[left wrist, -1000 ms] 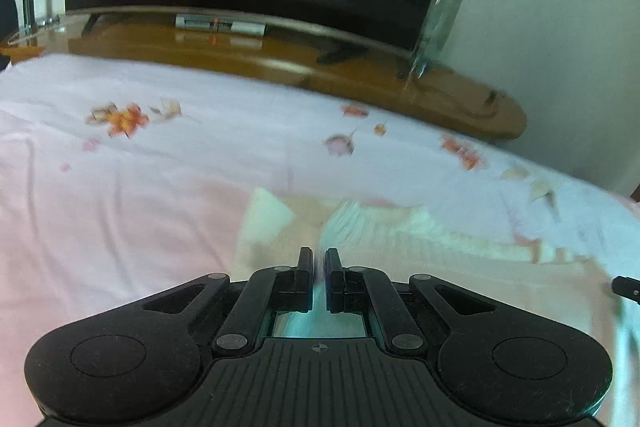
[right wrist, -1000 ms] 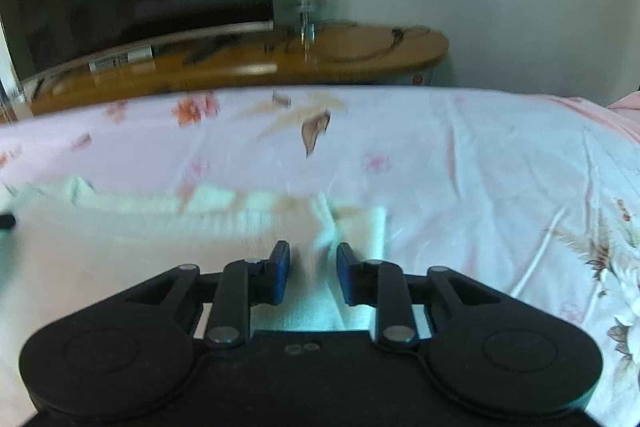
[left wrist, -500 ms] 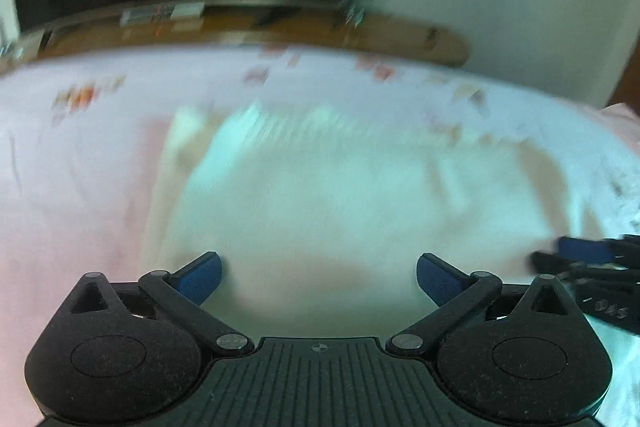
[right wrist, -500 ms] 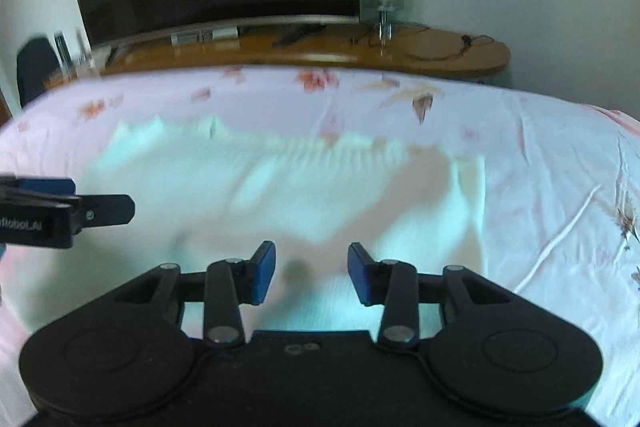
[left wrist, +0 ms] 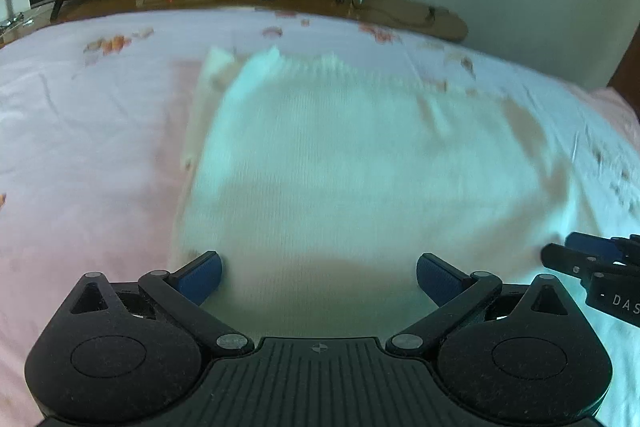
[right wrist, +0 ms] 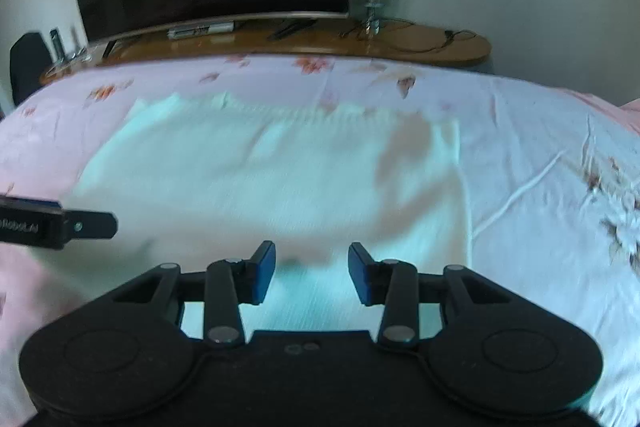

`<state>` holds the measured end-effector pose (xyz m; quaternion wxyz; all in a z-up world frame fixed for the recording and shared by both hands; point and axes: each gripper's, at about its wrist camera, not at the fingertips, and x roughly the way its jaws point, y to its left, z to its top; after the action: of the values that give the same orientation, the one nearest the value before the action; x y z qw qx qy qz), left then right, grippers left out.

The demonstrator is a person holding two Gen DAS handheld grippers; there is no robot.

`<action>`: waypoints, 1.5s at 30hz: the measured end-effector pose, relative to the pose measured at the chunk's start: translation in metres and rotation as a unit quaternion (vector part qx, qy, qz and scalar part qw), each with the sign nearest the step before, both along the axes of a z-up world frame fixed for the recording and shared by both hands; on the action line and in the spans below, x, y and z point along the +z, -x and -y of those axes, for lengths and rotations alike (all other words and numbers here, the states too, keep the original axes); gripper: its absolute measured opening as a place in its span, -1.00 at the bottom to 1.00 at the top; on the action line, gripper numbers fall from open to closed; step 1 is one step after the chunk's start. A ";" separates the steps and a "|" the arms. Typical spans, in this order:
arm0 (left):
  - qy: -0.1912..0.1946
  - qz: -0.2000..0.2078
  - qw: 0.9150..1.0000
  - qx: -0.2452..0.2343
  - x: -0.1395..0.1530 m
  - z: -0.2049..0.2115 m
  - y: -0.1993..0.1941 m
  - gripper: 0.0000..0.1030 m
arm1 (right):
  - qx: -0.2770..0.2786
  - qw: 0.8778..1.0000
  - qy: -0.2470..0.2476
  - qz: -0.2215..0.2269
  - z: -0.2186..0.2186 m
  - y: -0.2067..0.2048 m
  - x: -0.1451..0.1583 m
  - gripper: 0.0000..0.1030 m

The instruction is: Fold small clothes

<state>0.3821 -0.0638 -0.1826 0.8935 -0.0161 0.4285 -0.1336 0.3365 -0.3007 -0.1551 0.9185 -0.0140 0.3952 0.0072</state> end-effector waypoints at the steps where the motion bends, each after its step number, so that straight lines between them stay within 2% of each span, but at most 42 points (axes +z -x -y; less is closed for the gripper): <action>1: -0.016 0.009 1.000 -0.005 -0.005 0.001 0.003 1.00 | -0.005 1.000 0.005 -0.009 0.001 0.003 -0.006 -0.24; 2: -0.032 0.017 0.999 -0.013 -0.007 0.004 0.006 1.00 | -0.014 1.000 0.008 -0.019 0.005 0.006 -0.013 -0.24; 4: -0.052 0.015 0.998 -0.023 -0.004 0.008 0.012 1.00 | -0.020 1.000 0.002 -0.012 0.012 0.013 -0.015 -0.24; 6: -0.026 0.006 1.000 -0.012 0.008 0.002 0.016 1.00 | -0.032 0.999 0.002 -0.018 0.013 0.016 -0.008 -0.24; 8: 0.014 0.011 1.000 0.000 0.019 -0.005 0.019 1.00 | -0.039 0.999 -0.010 -0.002 0.014 0.025 0.004 -0.23; 10: 0.022 0.015 1.000 0.005 0.026 -0.005 0.016 1.00 | -0.032 0.999 -0.017 0.013 0.013 0.032 0.013 -0.21; 13: 0.023 0.016 1.000 0.003 0.033 0.002 0.004 1.00 | -0.026 0.999 -0.028 0.011 0.012 0.026 0.015 -0.21; 17: 0.026 0.026 0.999 0.001 0.038 0.017 -0.014 1.00 | -0.020 0.999 -0.033 0.034 0.012 0.015 0.026 -0.21; 23: 0.007 0.038 0.999 -0.011 0.041 0.053 -0.068 1.00 | -0.011 0.998 -0.032 0.058 0.012 -0.036 0.030 -0.28; 25: 0.000 0.033 0.999 -0.014 0.035 0.067 -0.090 1.00 | -0.014 0.997 -0.041 0.059 0.015 -0.061 0.031 -0.34; 26: -0.002 0.029 1.000 -0.012 0.032 0.072 -0.099 1.00 | -0.011 0.997 -0.045 0.057 0.015 -0.073 0.030 -0.43; 30: -0.008 0.007 1.000 0.013 0.010 0.081 -0.125 1.00 | 0.009 0.999 -0.025 0.040 0.009 -0.109 0.014 -0.54; 34: -0.049 0.031 0.998 0.013 -0.002 0.078 -0.127 1.00 | 0.020 0.999 0.032 0.025 0.010 -0.120 -0.012 -0.57; 37: -0.053 0.036 0.998 0.016 -0.001 0.072 -0.126 1.00 | 0.004 0.999 0.012 0.036 0.032 -0.119 -0.016 -0.56; 40: -0.054 0.036 0.998 0.026 0.000 0.064 -0.125 1.00 | -0.008 0.998 0.031 0.045 0.043 -0.114 -0.018 -0.53; 45: -0.062 0.034 0.997 0.028 0.002 0.051 -0.113 1.00 | -0.049 0.998 0.017 0.038 0.060 -0.109 -0.013 -0.53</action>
<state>0.4950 -0.1150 -0.1802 0.9102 0.0318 0.4047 -0.0826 0.4451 -0.3608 -0.1685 0.9317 -0.0108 0.3603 -0.0451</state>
